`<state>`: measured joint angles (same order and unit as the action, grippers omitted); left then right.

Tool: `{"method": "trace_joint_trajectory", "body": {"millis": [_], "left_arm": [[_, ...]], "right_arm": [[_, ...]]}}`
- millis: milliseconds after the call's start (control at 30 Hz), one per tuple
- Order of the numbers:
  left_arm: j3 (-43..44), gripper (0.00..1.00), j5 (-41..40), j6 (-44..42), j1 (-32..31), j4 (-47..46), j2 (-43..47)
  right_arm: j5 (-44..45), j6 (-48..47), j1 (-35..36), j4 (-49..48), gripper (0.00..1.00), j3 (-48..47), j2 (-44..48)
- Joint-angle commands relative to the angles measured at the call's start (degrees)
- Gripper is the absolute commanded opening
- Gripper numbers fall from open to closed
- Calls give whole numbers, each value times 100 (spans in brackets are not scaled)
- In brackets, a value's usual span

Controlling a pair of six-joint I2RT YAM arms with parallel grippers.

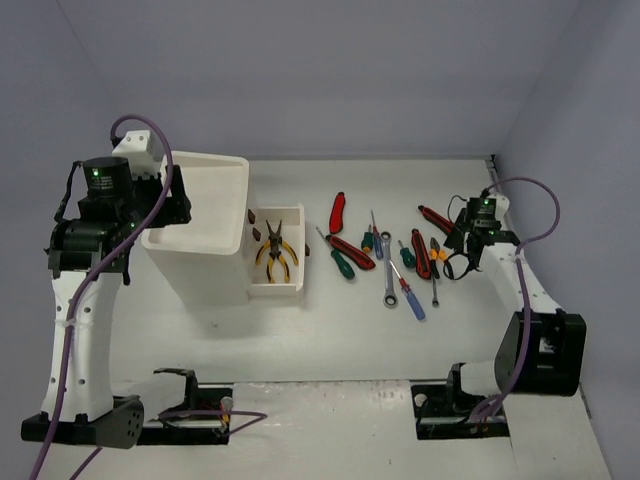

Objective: Sort the tools into containers

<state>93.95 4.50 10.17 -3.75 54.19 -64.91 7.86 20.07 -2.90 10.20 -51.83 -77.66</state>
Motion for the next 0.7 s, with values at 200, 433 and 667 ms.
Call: {"method": "trace_joint_trajectory", "body": {"millis": [200,433,667], "left_arm": [[-200,72,348,196,-65,-246,186],[-266,72,382,102,-73,-243,169],[-193,72,379,70,-73,-237,86]], "right_arm": [[-164,377,-440,-201,40,-12,-969],[-739,213,-409,-402,40,-16,-1578],[-695,161,-378,-581,30,282,-1717]]}}
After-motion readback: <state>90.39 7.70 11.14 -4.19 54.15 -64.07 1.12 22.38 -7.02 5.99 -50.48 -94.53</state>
